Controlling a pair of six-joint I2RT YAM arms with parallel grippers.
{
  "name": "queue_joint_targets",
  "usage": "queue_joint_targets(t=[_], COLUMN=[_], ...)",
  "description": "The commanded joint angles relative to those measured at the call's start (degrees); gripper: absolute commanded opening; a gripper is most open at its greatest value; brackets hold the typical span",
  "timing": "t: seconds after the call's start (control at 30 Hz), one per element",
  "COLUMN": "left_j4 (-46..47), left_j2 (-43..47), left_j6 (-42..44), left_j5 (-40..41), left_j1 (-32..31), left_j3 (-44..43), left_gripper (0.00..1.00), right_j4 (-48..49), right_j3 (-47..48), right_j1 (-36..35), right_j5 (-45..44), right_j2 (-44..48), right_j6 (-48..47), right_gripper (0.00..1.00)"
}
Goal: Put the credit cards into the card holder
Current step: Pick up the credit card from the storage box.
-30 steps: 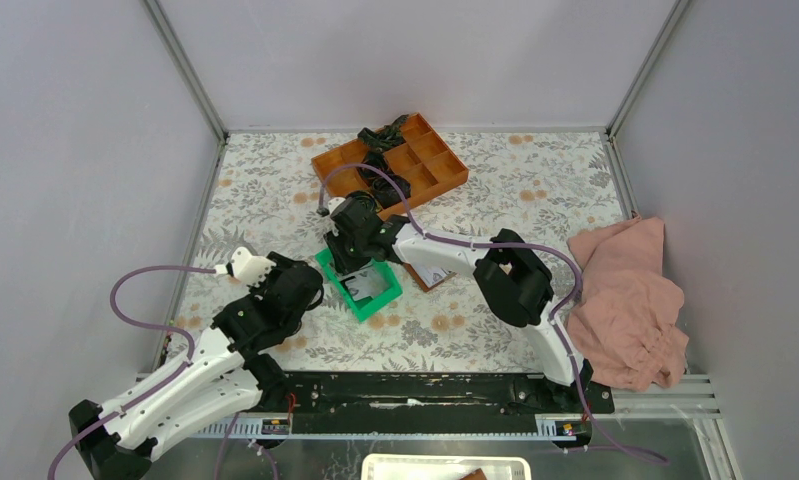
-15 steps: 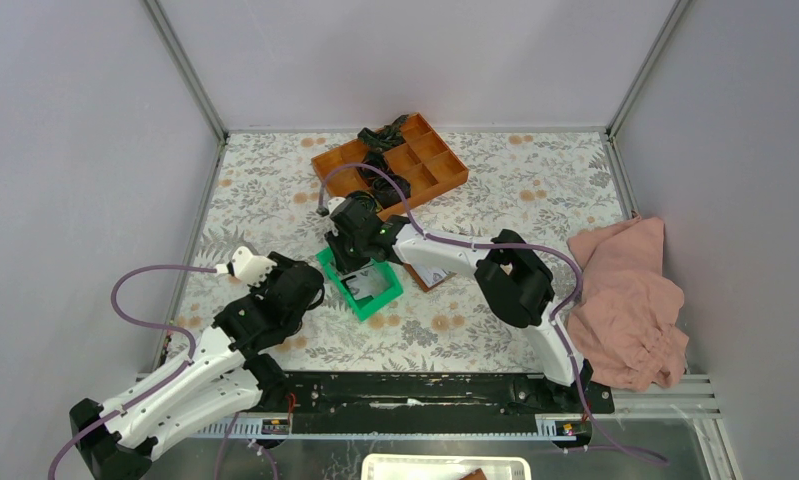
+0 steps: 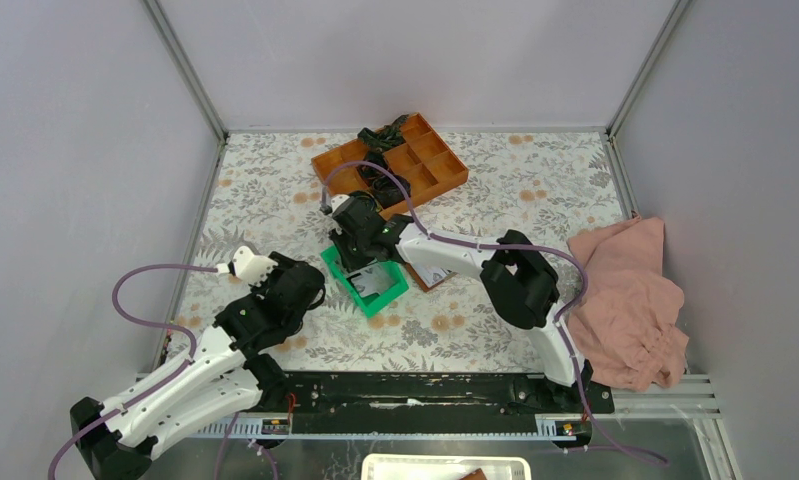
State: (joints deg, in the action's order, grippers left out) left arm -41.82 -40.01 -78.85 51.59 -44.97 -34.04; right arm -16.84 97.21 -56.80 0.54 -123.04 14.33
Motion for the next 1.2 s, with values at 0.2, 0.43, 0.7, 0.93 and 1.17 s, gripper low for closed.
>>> queue_joint_targets(t=[0.2,0.43,0.7,0.93,1.17], left_j4=[2.7,3.06,3.55,4.4,5.02], left_j2=[-0.22,-0.58,-0.76,-1.34,-1.61], left_j6=[0.69,0.71,0.87,1.24,1.4], left_j5=[2.18,2.19,2.21,2.19,2.19], left_j1=[-0.61,-0.57,-0.65,-0.61,-0.79], left_j3=[-0.41,-0.37,-0.31,-0.43,-0.26], left_gripper=[0.44,0.43,0.43,0.43,0.43], right_j4=[-1.27,-1.79,-2.34,-2.84,-3.26], right_j3=[-1.44,-1.58,-1.76,-2.14,-2.55], right_j1=[1.0,1.2,1.71,2.44,3.03], right_j5=[-3.95,-6.37,-8.8,-11.24,-14.75], right_j2=[4.71,5.21,5.79,6.43,6.39], right_j6=[-1.72,-2.82,-4.1,-5.5,-7.21], right_gripper=[0.22,0.21,0.21,0.21,0.2])
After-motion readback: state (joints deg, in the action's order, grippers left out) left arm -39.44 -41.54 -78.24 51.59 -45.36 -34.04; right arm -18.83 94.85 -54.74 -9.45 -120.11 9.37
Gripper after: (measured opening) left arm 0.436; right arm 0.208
